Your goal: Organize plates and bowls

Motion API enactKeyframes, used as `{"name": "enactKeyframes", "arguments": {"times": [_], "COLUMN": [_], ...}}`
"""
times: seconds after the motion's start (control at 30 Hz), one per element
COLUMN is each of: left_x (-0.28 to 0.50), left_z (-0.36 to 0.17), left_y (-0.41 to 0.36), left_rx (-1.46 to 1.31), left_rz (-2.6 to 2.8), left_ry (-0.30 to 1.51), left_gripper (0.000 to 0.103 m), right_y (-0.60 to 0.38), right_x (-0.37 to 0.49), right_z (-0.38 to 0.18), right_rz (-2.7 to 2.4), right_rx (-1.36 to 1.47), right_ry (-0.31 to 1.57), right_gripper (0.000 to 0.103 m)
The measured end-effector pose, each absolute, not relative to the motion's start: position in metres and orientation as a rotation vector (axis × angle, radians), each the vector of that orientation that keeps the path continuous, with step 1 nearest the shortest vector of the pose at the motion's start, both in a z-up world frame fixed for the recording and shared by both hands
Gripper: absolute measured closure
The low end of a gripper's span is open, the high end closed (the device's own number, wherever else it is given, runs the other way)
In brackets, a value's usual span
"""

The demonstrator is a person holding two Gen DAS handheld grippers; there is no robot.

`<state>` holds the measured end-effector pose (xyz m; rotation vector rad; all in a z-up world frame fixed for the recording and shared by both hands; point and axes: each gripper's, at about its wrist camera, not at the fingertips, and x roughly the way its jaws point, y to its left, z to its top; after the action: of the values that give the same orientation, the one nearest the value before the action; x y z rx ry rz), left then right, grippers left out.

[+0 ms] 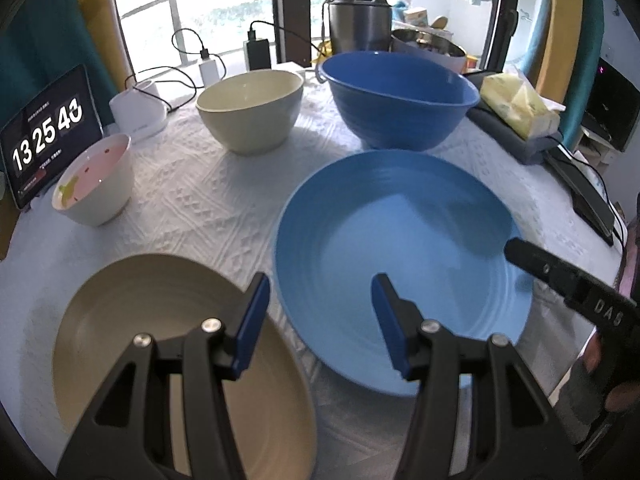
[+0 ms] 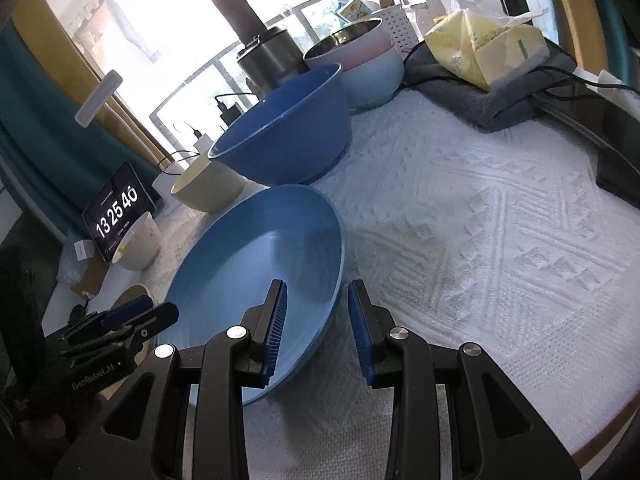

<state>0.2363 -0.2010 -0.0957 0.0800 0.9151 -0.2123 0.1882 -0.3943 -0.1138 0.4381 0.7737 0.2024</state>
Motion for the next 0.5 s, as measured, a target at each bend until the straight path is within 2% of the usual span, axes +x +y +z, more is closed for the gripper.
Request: {"name": "enactKeyframes", "arguments": {"times": [0.13,0.17,0.2,0.5], "left_x": [0.241,0.242,0.243,0.250], "left_z": [-0.099,-0.099,-0.100,-0.105], "left_y": [-0.203,-0.204,-0.205,-0.207], "left_rx": [0.078,0.078,0.080,0.076], "left_rz": [-0.213,-0.213,-0.212,-0.202], "left_ry": [0.929,0.932,0.935,0.952], "left_gripper": [0.048,0.048,0.048,0.048], "right_y": [-0.390,-0.389,-0.388,-0.396], "right_x": [0.193,0.194,0.194,0.192], "right_z": [-0.120,-0.121,-0.122,-0.127], "right_rz": [0.198,0.198,0.195,0.170], "right_rx": [0.421,0.416,0.407,0.397], "right_ry": [0.787,0.788,0.791,0.773], "right_gripper": [0.070,0.074,0.083,0.087]}}
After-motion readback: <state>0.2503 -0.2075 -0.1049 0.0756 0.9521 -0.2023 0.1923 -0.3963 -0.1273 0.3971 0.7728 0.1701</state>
